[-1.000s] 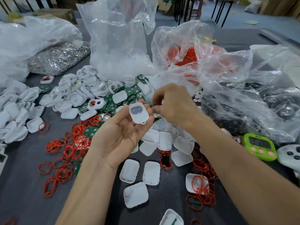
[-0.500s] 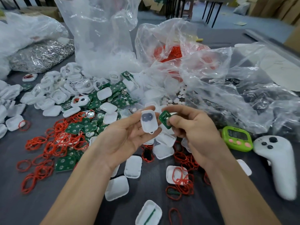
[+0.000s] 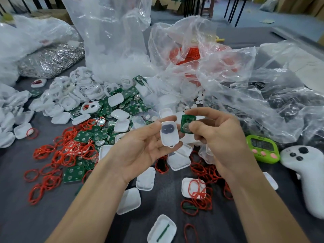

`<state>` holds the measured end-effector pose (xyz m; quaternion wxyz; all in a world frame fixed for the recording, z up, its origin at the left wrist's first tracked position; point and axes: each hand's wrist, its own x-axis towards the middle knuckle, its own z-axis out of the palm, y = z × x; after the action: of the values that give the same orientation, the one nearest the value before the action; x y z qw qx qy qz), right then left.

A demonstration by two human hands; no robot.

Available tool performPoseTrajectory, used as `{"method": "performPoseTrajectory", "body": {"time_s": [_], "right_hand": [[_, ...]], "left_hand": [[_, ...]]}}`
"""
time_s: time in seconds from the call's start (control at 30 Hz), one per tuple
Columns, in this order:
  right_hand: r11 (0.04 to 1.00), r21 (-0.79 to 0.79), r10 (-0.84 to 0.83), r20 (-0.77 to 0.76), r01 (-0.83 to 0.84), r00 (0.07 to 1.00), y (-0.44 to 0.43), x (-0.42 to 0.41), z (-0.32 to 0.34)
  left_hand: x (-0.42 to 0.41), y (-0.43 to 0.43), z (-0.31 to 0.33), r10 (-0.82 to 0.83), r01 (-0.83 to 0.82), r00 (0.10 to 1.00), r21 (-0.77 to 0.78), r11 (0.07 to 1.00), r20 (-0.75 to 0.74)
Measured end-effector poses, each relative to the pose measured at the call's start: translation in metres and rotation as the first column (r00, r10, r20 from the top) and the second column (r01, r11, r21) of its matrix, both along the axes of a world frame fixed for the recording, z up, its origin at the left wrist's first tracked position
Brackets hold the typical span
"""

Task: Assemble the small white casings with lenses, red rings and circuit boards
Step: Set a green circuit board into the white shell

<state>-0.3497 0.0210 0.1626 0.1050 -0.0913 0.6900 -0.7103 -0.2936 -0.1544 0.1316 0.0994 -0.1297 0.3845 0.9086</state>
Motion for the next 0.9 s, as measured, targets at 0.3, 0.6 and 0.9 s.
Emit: {"method": "performPoseTrajectory", "body": {"time_s": [0.3,0.6,0.9], "right_hand": [[0.999,-0.03,-0.032,-0.026,0.031,0.999,0.004,-0.002,-0.002],[0.98,0.197,0.032,-0.302,0.03,0.953,0.011,-0.005,-0.004],[0.498,0.72,0.805,-0.176,-0.483,0.567,-0.02,0.04,-0.004]], "left_hand": [[0.0,0.002,0.002,-0.035,0.036,0.999,-0.037,0.999,0.016],[-0.002,0.0,0.004,0.046,-0.046,0.998,-0.005,0.999,0.039],[-0.001,-0.018,0.009,0.188,-0.188,0.982,0.019,0.982,0.027]]}}
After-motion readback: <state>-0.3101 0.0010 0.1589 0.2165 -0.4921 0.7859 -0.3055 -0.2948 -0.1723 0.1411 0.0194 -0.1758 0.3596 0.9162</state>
